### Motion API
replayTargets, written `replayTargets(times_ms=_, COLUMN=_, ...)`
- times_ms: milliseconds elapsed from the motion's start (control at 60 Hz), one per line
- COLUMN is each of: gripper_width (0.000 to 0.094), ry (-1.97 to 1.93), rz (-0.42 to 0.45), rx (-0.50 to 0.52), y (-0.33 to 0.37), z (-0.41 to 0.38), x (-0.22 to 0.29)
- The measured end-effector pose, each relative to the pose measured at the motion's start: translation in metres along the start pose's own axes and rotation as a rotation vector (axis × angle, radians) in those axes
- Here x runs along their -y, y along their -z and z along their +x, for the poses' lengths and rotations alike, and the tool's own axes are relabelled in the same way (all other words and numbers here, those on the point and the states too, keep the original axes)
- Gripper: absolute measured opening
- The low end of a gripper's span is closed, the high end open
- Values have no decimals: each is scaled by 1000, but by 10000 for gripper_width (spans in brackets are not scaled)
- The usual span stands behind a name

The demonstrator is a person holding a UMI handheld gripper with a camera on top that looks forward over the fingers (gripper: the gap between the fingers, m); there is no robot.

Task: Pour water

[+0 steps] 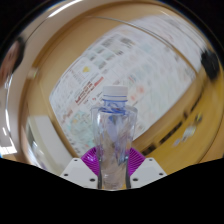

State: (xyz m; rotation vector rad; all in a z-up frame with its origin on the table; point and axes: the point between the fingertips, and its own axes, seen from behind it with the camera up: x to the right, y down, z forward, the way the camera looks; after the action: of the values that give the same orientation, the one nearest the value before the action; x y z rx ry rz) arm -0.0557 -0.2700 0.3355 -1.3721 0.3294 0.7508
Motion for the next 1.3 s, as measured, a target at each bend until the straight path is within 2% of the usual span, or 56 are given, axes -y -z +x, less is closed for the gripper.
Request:
replayTargets(times_ms=83, gripper_width=308, ry=280, rz=21, rx=-108, y=5, z=20, x=36)
replayTargets(times_ms=167, gripper_width=307, ry=480, rz=4, rx=-198, y=17, z=62, x=53)
replayTargets(times_ms=267, gripper_width=306, ry=638, rz=-68, rx=-328, y=33, z=120, x=44)
replayTargets(times_ms=400, gripper_width=308, ry=686, rz=-192, rx=-441, y=59, z=210, x=5)
replayTargets(times_ms=500, gripper_width=308, ry=679, rz=-271, rx=-483, y=72, z=269, x=-35)
replayTargets(times_ms=733, gripper_width=313, ry=639, rz=-403, rx=-523, y=100, z=337, x=-101)
replayTargets(times_ms=750, gripper_width=316, ry=646, rz=-356, rx=-504, y=95, z=331, x=-93)
replayTargets(times_ms=817, gripper_width=316, ry=669, rz=-364, rx=-498, y=100, z=333, x=-101)
replayTargets(times_ms=967, gripper_width=488, ry=680, rz=-379, rx=-502, y=98, z=332, x=-102)
replayTargets(times_ms=1033, gripper_width=577, ry=658, rz=-421, rx=-539, y=105, z=337, x=-105)
replayTargets(times_ms=1100, gripper_width=873, ry=637, rz=-485, rx=-559, y=114, z=340, x=-112)
replayTargets(times_ms=1150, gripper_width=829, ry=628, rz=-515, rx=-591, y=124, z=339, x=-111)
replayTargets(times_ms=1200, gripper_width=861, ry=636, rz=-522, rx=-609, y=134, z=332, x=-102)
replayTargets(times_ms=1300, gripper_width=852, ry=669, rz=-518, rx=-623, y=158, z=302, x=-88)
